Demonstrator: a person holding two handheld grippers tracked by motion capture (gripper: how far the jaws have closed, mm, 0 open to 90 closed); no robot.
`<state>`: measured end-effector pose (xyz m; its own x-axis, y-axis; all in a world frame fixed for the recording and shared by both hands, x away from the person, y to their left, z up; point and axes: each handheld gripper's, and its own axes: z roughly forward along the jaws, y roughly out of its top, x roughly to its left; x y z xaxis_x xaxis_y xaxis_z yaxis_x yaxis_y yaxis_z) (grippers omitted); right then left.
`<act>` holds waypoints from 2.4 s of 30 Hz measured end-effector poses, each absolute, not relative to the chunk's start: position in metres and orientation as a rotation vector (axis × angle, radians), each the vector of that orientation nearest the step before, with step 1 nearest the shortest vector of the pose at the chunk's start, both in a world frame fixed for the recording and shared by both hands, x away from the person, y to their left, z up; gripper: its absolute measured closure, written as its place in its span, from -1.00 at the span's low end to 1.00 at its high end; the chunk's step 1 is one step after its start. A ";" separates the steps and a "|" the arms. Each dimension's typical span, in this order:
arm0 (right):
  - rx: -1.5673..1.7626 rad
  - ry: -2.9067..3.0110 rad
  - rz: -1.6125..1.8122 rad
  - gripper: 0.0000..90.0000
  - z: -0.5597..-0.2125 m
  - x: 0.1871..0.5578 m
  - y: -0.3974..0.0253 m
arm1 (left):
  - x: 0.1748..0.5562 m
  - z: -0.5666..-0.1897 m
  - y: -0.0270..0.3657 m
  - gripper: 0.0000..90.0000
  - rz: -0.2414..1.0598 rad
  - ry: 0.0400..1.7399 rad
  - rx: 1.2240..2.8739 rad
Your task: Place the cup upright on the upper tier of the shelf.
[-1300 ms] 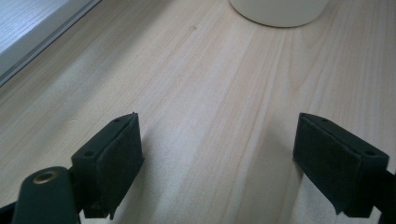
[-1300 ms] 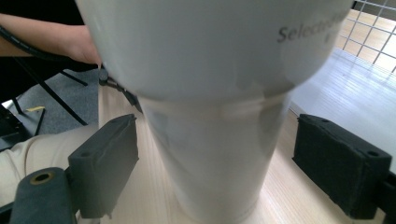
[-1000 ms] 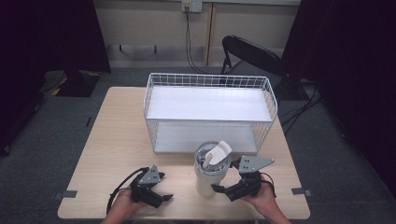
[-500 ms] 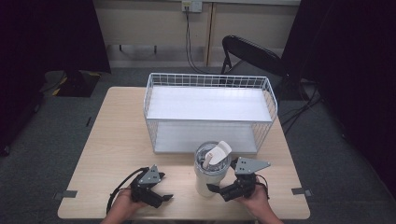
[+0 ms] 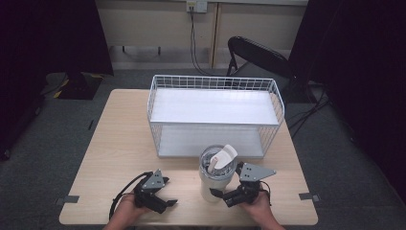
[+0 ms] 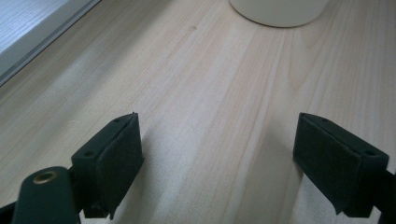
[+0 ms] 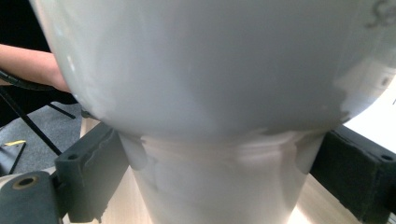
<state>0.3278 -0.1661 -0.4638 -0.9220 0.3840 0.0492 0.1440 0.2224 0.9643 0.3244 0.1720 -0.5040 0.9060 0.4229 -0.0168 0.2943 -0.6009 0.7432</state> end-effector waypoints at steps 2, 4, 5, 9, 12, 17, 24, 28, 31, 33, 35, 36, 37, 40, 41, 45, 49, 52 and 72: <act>0.501 2.292 1.779 -0.81 -0.464 0.329 -0.166 | 0.324 -0.504 0.172 -0.66 0.204 0.509 2.256; 0.500 2.292 1.774 -0.82 -0.464 0.329 -0.164 | 0.324 -0.504 0.172 -0.66 0.204 0.509 2.256; 0.500 2.292 1.774 -0.82 -0.464 0.329 -0.164 | 0.324 -0.504 0.172 -0.66 0.204 0.508 2.255; 0.500 2.290 1.764 -0.82 -0.463 0.329 -0.163 | 0.324 -0.504 0.172 -0.66 0.204 0.509 2.256; 0.491 2.283 1.767 -0.82 -0.464 0.329 -0.162 | 0.324 -0.504 0.172 -0.66 0.204 0.509 2.256; 0.482 2.281 1.770 -0.82 -0.465 0.330 -0.161 | 0.324 -0.504 0.172 -0.67 0.204 0.509 2.256; 0.485 2.280 1.737 -0.81 -0.467 0.332 -0.151 | 0.324 -0.504 0.172 -0.67 0.203 0.509 2.255; 0.492 2.284 1.757 -0.82 -0.468 0.333 -0.150 | 0.324 -0.504 0.172 -0.66 0.204 0.509 2.256; 0.496 2.284 1.772 -0.82 -0.469 0.334 -0.151 | 0.324 -0.504 0.172 -0.67 0.204 0.509 2.256; 0.507 2.274 1.783 -0.82 -0.469 0.333 -0.151 | 0.324 -0.504 0.172 -0.67 0.204 0.509 2.256; 0.514 2.269 1.791 -0.82 -0.470 0.333 -0.150 | 0.324 -0.504 0.172 -0.67 0.204 0.509 2.256; 0.534 2.239 1.808 -0.80 -0.472 0.333 -0.150 | 0.324 -0.504 0.172 -0.67 0.204 0.508 2.255; 0.534 2.239 1.808 -0.80 -0.472 0.333 -0.150 | 0.324 -0.504 0.172 -0.66 0.204 0.508 2.255; 0.537 2.236 1.790 -0.79 -0.470 0.331 -0.149 | 0.324 -0.504 0.172 -0.67 0.204 0.509 2.256; 0.537 2.236 1.790 -0.79 -0.470 0.331 -0.149 | 0.324 -0.504 0.172 -0.66 0.204 0.509 2.256; 0.496 2.252 1.772 -0.78 -0.469 0.330 -0.150 | 0.324 -0.504 0.172 -0.67 0.204 0.509 2.256; 0.495 2.270 1.793 -0.78 -0.467 0.328 -0.149 | 0.324 -0.504 0.172 -0.66 0.204 0.509 2.256; 0.471 2.254 1.826 -0.78 -0.461 0.327 -0.149 | 0.324 -0.504 0.172 -0.67 0.204 0.509 2.256; 0.511 2.213 1.833 -0.78 -0.418 0.337 -0.175 | 0.324 -0.504 0.172 -0.67 0.204 0.509 2.256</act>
